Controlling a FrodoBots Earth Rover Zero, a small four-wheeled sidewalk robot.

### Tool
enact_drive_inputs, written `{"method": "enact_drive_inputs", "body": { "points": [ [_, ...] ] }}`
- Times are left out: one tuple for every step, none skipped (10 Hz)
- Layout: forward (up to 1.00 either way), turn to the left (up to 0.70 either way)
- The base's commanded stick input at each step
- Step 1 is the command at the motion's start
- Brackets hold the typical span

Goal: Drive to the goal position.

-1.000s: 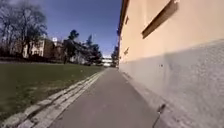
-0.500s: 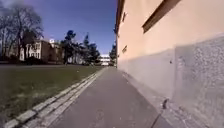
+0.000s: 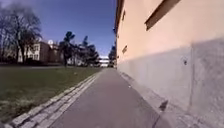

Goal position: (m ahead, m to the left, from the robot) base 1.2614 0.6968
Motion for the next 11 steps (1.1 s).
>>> {"method": "enact_drive_inputs", "body": {
  "points": [
    [0.85,0.34],
    [0.85,0.15],
    [0.85,0.0],
    [0.85,0.0],
    [0.85,0.0],
    [0.85,0.0],
    [0.85,0.0],
    [0.85,0.0],
    [0.85,0.0],
    [0.85,0.0],
    [0.85,0.0]
  ]
}}
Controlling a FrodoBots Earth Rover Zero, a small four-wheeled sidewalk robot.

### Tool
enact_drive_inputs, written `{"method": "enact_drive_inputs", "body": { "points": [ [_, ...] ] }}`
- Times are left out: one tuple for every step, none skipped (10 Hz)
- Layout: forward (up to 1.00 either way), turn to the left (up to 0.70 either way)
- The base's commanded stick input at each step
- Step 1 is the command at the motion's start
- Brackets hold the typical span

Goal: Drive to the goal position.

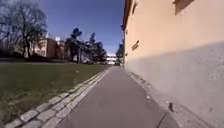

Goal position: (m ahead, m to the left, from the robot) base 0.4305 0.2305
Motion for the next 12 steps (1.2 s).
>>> {"method": "enact_drive_inputs", "body": {
  "points": [
    [0.85,0.0],
    [0.85,0.0],
    [0.85,0.0],
    [0.85,0.0],
    [0.85,0.0],
    [0.85,0.0],
    [0.85,0.0],
    [0.85,0.0],
    [0.85,0.0],
    [0.85,0.0],
    [0.85,0.0],
    [0.85,0.0]
  ]
}}
